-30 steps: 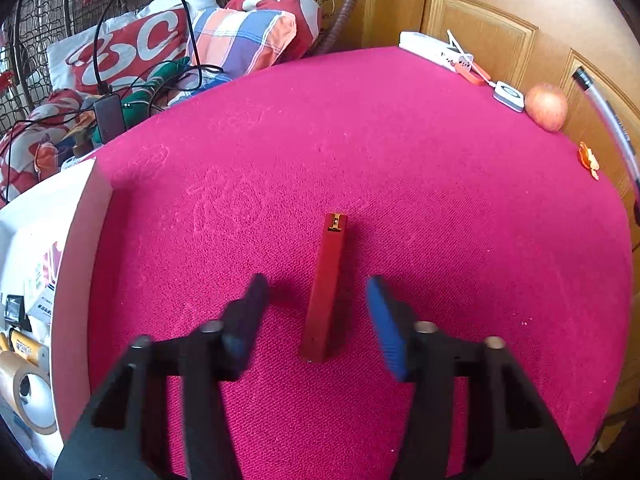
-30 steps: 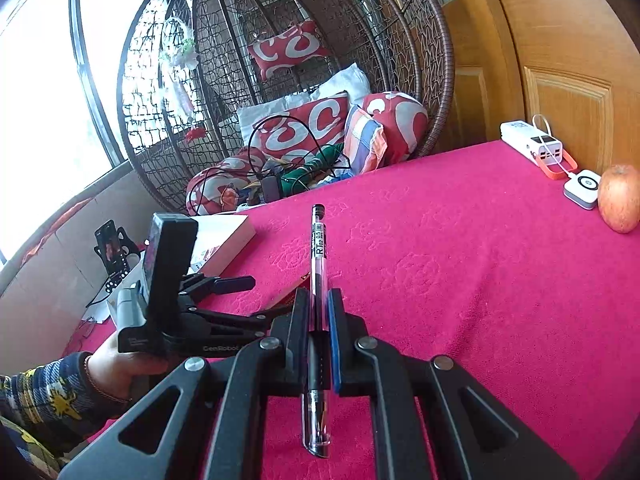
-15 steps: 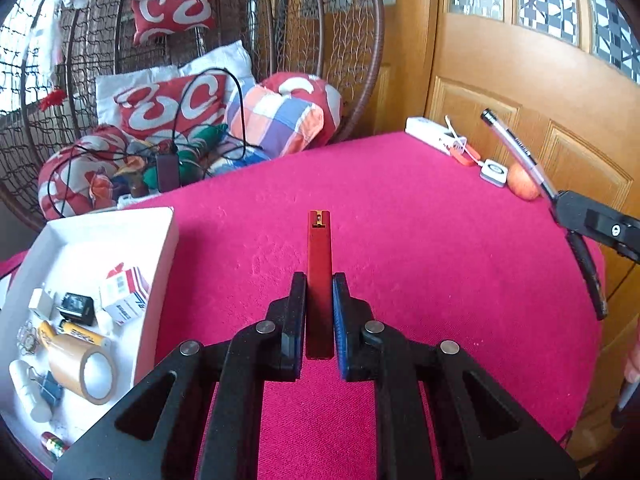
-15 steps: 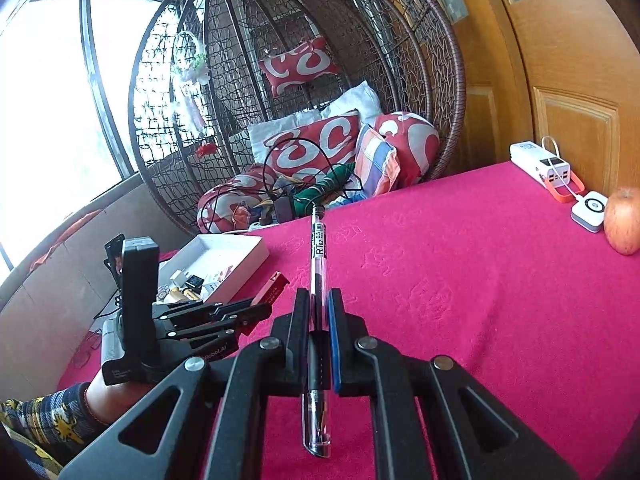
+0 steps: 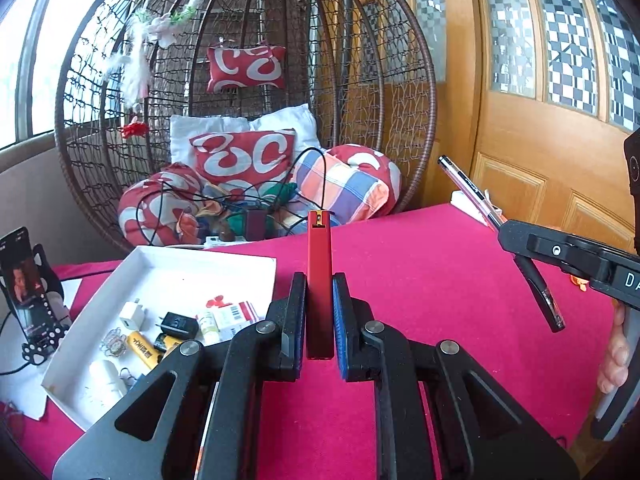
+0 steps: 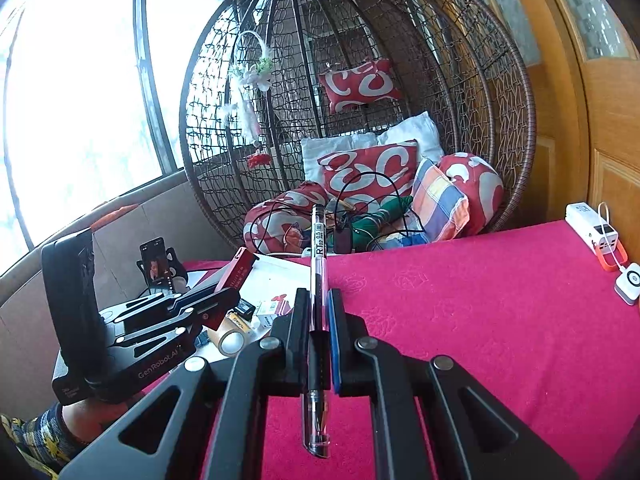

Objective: Organize rigid objects
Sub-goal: 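Carry the red lighter and pen into the white tray and open both tools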

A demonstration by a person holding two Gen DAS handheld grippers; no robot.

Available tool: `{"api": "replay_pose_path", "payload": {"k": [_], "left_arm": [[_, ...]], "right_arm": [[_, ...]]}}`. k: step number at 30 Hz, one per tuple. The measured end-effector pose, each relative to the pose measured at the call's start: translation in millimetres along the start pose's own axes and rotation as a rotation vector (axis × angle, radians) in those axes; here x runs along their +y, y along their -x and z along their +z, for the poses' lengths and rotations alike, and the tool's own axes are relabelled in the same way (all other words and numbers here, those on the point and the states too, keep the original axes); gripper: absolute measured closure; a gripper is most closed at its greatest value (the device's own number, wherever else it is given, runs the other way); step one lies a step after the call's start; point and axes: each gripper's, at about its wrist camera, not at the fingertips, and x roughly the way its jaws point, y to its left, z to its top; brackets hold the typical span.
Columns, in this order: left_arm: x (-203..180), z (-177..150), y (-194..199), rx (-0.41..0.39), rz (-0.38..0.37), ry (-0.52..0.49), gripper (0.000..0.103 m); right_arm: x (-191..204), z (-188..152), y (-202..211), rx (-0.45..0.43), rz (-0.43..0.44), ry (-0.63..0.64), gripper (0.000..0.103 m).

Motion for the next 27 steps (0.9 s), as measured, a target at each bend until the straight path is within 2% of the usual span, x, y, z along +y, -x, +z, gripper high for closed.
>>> {"api": "replay_pose_path", "payload": {"k": [13,21,27], "left_arm": [[85.2,-10.0,11.1,-0.011,0.14,0.128,0.091],[149.5,-23.5,19.6,-0.014,0.234,0.262,0.091],[160.1,-35.5,8.4,0.019,0.242,0.266,0.091]], "right_arm": [[58.1,12.8,-60.2,0.08,0.066,0.084,0.096],[77.2,17.1,-104.1,0.152,0.095,0.092,0.096],[93.5,9.3,-139.0,0.218,0.117,0.098,0.096]]}}
